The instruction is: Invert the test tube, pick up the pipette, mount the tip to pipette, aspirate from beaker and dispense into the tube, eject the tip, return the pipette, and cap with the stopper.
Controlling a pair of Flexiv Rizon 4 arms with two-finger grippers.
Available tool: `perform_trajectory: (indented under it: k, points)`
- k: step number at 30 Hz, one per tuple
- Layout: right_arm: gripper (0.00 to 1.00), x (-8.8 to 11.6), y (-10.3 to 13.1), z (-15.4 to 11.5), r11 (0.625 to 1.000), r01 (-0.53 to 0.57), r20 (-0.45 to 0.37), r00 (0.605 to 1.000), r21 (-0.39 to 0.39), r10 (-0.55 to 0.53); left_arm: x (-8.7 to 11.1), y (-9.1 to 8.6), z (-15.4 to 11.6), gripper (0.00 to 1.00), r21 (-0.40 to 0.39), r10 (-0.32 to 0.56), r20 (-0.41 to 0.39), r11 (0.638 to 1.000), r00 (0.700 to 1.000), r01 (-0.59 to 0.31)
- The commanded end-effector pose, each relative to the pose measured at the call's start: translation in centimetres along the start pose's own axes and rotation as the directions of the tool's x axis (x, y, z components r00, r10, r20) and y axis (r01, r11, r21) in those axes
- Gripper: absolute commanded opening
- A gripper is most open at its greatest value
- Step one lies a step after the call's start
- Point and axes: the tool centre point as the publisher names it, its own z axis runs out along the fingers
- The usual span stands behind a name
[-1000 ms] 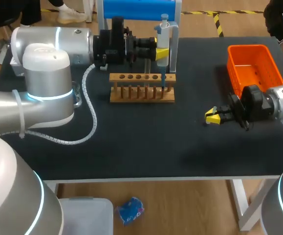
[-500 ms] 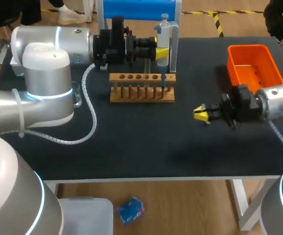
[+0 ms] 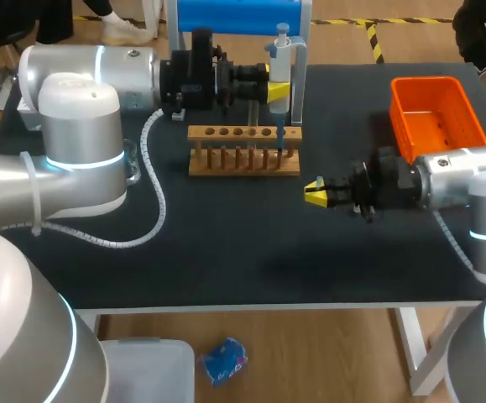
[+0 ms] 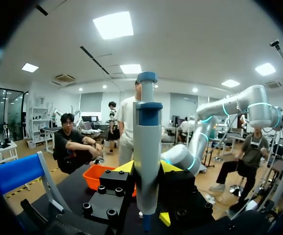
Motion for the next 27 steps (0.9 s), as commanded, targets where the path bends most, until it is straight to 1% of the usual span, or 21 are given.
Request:
perform_trajectory:
  k: [1,11,22,24,27]
  points:
    - [0.0,0.0,-0.1,0.0,1.0,0.001,0.001,1.0,0.0,-0.001,-0.1,0.0,0.0,0.0,0.003,0.002,-0.002,1.0,1.0,-0.002]
    - [0.0,0.0,-0.1,0.0,1.0,0.001,0.001,1.0,0.0,-0.001,-0.1,0.0,0.0,0.0,0.003,0.002,-0.002,1.0,1.0,-0.002]
    - [0.0,-3.6,-0.6,3.3,1.0,0.003,-0.02,1.0,-0.013,-0.003,-0.1,0.0,0.0,0.0,0.003,0.002,-0.002,1.0,1.0,-0.002]
    - [0.0,-4.7,-0.8,3.6,1.0,0.002,-0.023,1.0,-0.012,-0.002,-0.1,0.0,0.0,0.0,0.003,0.002,-0.002,1.0,1.0,-0.002]
    - [0.0,-5.4,-0.7,4.3,1.0,0.003,-0.028,1.0,-0.013,-0.004,-0.1,0.0,0.0,0.0,0.003,0.002,-0.002,1.0,1.0,-0.002]
